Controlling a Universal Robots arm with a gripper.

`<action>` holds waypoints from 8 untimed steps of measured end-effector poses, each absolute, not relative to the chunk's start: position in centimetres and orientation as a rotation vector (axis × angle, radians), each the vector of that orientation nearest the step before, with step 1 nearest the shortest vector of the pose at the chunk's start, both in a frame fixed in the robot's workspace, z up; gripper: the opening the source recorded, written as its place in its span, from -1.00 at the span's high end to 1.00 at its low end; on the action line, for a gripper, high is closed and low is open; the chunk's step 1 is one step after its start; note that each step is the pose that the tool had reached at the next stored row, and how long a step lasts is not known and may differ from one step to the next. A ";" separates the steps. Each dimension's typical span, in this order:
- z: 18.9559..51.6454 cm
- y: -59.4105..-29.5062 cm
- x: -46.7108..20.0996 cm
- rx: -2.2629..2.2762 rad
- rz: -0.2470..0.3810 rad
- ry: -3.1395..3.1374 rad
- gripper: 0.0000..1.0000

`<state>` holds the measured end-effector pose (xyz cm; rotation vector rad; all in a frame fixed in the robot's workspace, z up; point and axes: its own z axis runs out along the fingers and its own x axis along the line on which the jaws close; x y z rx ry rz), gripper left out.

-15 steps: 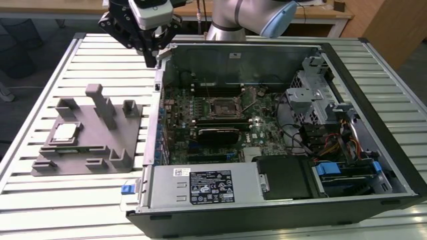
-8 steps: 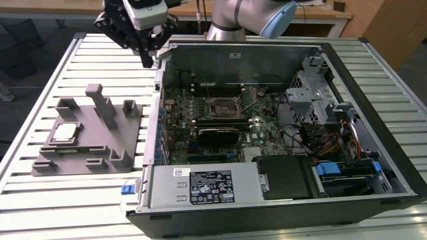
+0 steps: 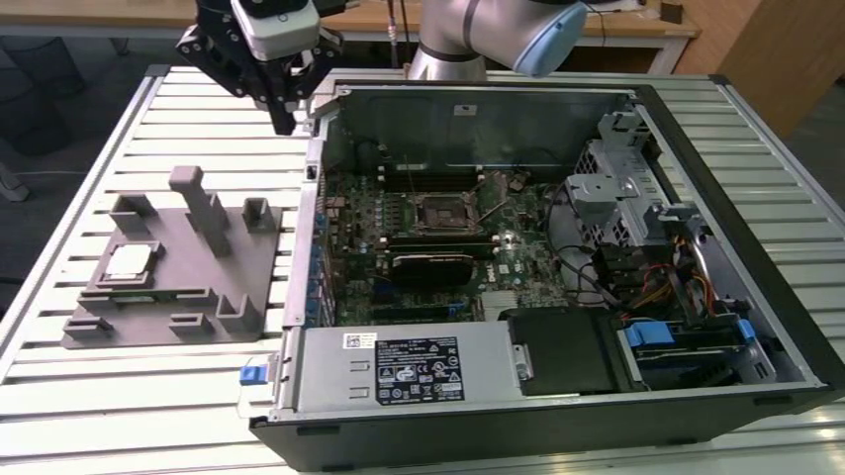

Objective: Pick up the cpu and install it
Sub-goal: 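Reach for the cpu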

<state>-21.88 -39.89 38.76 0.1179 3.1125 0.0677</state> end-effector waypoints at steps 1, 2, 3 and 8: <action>38.7 -39.9 -22.0 0.118 0.068 3.112 0.79; 38.7 -39.9 -22.1 0.118 0.068 3.113 0.79; 38.7 -39.9 -22.2 0.118 0.068 3.112 0.79; 38.7 -39.9 -22.5 0.118 0.068 3.112 0.79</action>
